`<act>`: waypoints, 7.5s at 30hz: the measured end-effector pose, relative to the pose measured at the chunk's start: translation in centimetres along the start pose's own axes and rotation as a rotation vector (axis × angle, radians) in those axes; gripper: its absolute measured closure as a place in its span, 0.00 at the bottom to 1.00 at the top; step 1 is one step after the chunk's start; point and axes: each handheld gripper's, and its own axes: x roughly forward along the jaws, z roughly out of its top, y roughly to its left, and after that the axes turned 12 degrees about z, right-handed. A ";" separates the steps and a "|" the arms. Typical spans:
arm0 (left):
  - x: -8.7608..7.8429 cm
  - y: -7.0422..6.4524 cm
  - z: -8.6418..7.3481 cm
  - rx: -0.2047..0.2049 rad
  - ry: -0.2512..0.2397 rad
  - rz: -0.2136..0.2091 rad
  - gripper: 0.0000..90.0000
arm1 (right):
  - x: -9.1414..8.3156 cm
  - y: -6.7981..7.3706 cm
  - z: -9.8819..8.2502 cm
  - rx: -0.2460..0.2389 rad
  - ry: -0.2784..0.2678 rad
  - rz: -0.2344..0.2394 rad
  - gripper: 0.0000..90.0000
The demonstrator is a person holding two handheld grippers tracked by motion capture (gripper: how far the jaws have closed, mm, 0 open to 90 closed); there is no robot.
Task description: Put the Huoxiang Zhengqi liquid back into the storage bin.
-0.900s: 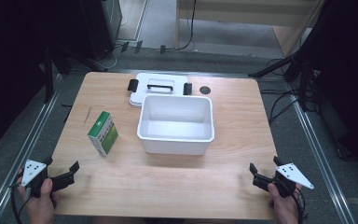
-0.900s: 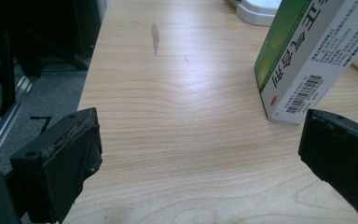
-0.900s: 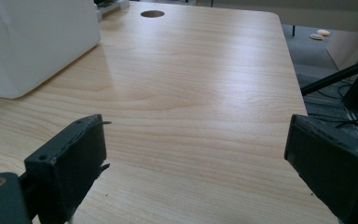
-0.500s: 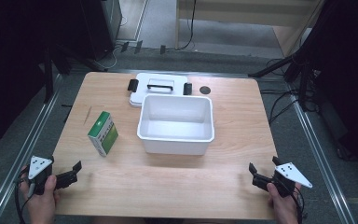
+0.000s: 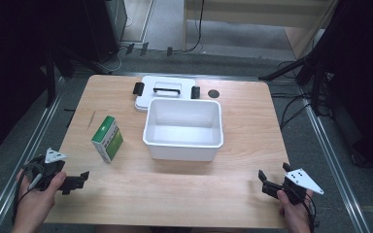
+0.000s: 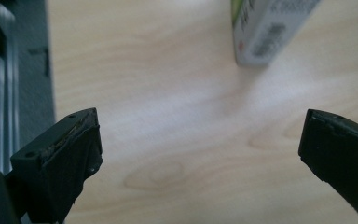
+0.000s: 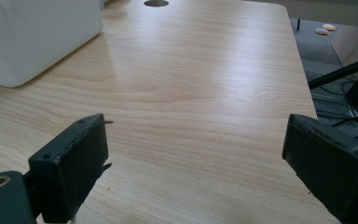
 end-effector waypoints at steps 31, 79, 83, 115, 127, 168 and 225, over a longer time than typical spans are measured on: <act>-0.9 -0.7 6.6 0.056 0.323 -0.087 0.04 | 0.1 0.1 0.0 -0.007 0.016 0.010 0.08; -0.8 -2.8 15.1 0.093 0.421 -0.097 0.16 | 0.1 0.0 0.0 -0.003 0.021 0.023 0.08; -0.5 -3.2 15.6 0.104 0.426 -0.104 0.17 | 0.1 0.0 0.0 -0.003 0.021 0.023 0.08; 1.7 -3.7 18.9 0.072 0.473 -0.115 0.43 | 0.2 -0.1 0.0 -0.001 0.025 0.032 0.08; 2.3 -4.1 19.0 0.076 0.527 -0.116 0.59 | 0.1 -0.1 0.0 -0.001 0.024 0.021 0.14; -0.8 -3.5 20.9 0.212 0.414 -0.088 0.72 | 0.2 -0.1 0.0 -0.001 0.028 0.023 0.14; -11.2 -4.8 29.5 0.546 0.154 -0.162 0.72 | 0.2 -0.1 0.1 0.005 0.035 0.032 0.14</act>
